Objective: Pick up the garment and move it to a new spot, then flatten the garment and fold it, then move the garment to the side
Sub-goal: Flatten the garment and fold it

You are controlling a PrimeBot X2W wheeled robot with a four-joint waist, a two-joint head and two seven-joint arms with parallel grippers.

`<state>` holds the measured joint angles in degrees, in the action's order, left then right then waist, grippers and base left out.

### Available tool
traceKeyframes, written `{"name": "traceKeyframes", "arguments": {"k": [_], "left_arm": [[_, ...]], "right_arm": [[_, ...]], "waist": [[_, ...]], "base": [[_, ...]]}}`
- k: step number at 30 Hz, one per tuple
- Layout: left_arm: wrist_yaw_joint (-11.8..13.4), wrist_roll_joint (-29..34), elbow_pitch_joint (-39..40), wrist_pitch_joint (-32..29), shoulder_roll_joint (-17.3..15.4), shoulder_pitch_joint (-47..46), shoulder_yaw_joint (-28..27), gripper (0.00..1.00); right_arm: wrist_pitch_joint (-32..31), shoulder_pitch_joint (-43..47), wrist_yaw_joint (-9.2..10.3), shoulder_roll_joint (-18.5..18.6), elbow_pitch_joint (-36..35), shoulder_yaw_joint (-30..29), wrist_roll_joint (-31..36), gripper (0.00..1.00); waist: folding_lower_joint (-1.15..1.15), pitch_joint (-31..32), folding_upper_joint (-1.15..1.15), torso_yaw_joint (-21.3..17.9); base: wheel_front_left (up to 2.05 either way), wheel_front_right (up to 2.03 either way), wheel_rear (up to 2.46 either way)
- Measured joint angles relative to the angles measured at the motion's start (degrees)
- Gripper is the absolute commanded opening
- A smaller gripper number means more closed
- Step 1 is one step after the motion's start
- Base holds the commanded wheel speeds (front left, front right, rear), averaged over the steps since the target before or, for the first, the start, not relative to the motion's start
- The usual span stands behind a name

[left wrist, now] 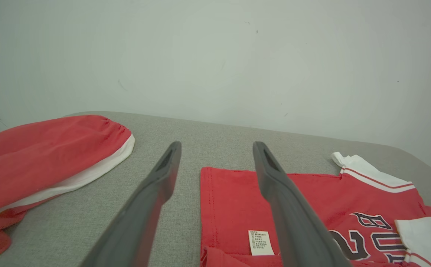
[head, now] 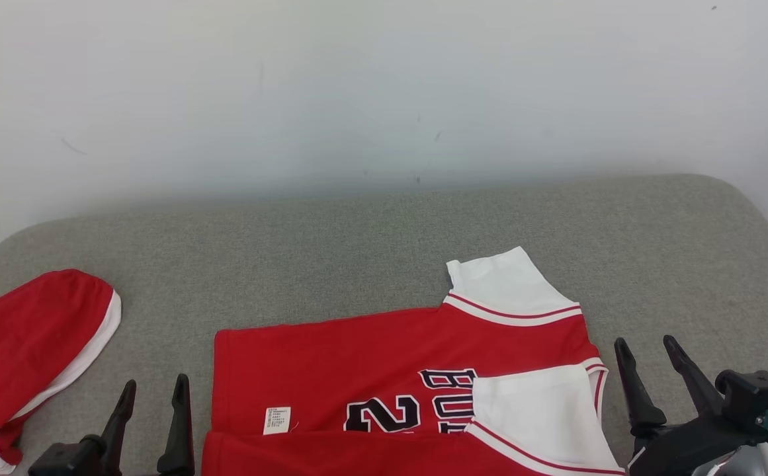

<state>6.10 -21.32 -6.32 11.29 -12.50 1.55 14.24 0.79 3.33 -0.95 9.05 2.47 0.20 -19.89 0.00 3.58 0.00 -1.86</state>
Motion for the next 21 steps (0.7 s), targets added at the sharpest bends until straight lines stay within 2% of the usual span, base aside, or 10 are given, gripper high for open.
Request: {"name": "traceKeyframes", "arguments": {"k": [21], "left_arm": [[0.4,-0.5,-0.1,-1.2,1.0,0.2,-0.8,1.0]], "right_arm": [[3.1,-0.1,-0.16,-0.2,2.6,0.0,0.0,1.0]], "waist": [[0.0,-1.0,0.0,0.1]], "base": [[0.0,0.0,0.0]]}}
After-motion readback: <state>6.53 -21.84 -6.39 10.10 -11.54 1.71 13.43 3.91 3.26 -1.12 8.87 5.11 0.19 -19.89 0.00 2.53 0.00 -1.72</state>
